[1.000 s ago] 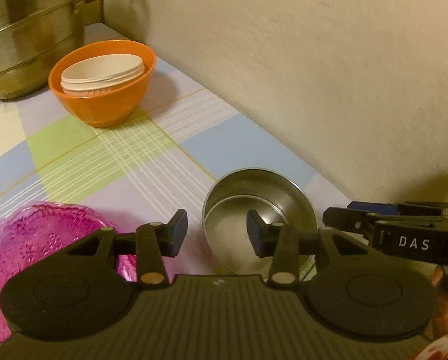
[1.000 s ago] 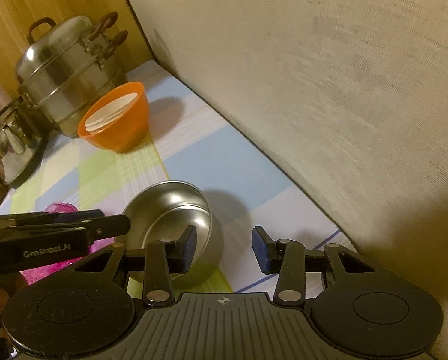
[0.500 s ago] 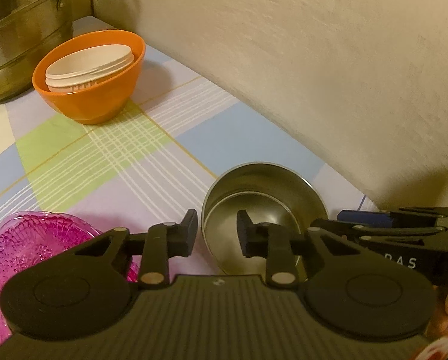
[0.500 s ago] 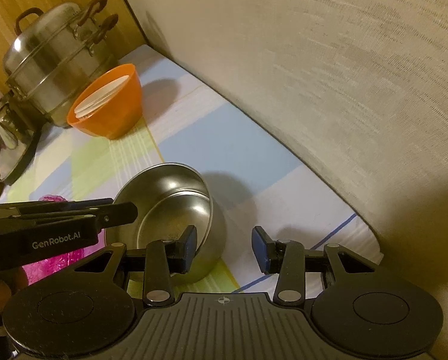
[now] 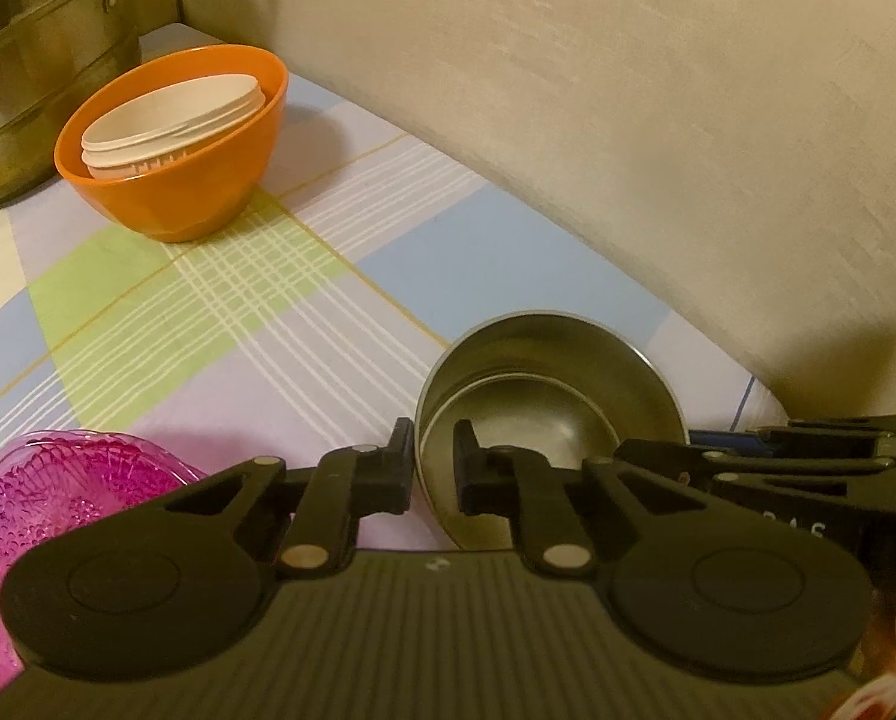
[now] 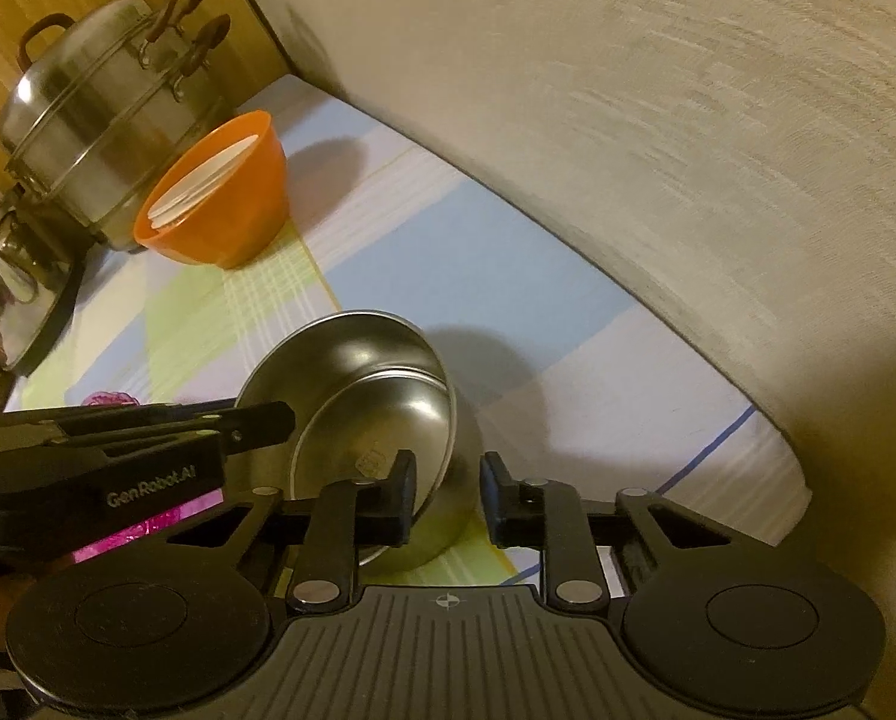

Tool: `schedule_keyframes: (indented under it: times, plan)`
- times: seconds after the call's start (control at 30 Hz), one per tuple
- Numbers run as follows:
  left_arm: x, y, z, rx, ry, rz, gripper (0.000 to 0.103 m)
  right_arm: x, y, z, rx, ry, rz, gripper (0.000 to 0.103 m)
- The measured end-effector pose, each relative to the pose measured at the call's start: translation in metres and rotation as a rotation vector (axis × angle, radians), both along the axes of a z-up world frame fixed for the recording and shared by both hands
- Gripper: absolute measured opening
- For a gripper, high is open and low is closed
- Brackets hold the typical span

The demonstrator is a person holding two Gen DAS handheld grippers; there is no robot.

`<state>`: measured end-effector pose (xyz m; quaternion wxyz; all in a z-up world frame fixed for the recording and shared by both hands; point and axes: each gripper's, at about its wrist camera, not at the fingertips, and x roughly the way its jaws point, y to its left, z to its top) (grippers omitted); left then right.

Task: Organize plates and bowls
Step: 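Close both grippers on the steel bowl rim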

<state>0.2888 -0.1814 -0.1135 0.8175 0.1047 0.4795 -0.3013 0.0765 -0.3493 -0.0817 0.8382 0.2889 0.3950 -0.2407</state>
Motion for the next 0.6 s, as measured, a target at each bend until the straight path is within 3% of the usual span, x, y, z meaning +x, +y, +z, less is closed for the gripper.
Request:
schedule_keyframes:
  times: [0.2,0.6]
  plan:
    - [0.000,0.002,0.000,0.004,-0.002,0.018,0.004,0.000,0.001,-0.001,-0.002,-0.004,-0.002,0.019]
    - [-0.003,0.006,0.010,-0.035,-0.015,0.033,0.004,0.001,0.000,0.001,-0.015,-0.010,-0.025,0.012]
